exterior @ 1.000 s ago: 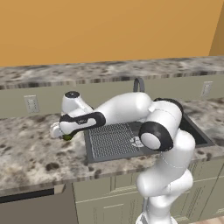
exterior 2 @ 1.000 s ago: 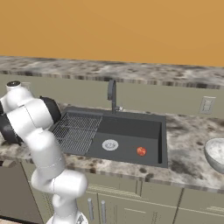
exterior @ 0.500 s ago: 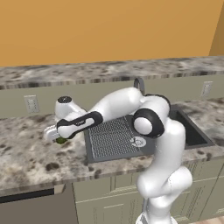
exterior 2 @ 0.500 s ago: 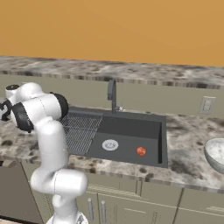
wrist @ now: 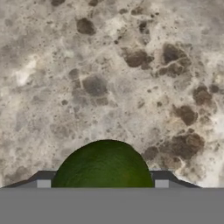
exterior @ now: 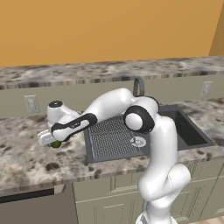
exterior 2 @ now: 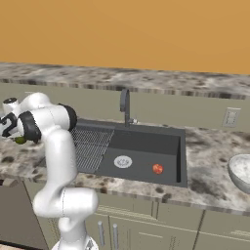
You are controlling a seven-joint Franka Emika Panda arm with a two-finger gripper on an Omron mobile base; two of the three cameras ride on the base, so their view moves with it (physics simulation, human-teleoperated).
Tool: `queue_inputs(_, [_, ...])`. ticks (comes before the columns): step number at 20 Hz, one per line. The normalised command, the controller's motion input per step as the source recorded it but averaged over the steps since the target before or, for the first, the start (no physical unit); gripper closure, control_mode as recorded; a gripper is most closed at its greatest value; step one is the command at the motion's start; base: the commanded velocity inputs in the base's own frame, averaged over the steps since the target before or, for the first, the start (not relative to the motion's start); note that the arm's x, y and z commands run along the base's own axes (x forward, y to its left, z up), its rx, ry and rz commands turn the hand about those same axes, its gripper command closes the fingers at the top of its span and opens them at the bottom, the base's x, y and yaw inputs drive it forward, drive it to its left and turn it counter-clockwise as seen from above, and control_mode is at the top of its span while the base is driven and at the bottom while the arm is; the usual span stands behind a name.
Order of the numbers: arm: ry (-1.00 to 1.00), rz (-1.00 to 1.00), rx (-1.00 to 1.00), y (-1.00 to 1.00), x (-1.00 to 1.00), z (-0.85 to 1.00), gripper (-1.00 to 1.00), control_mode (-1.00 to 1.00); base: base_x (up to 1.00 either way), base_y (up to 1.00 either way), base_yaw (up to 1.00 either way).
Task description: Remove the lime and peach from the sink. Then move the bowl and cup from the counter to the sink for washing.
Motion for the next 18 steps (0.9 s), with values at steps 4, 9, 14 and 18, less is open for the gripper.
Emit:
queue_inputs(4, [0.08,0.00,0.00,0.06,0.03,-0.21,1.00,-1.00,0.00,0.00,0.00])
queue_inputs(9, [0.03,0.00,0.00,0.04,0.04,-0.25,1.00,-1.00,0.00,0.00,0.00])
queue_inputs(14, [0.00,0.00,0.00,0.01,0.01,-0.25,1.00,-1.00,0.00,0.00,0.00])
queue_inputs(18, [0.00,0.00,0.00,0.04,0.00,-0.26,1.00,-1.00,0.00,0.00,0.00])
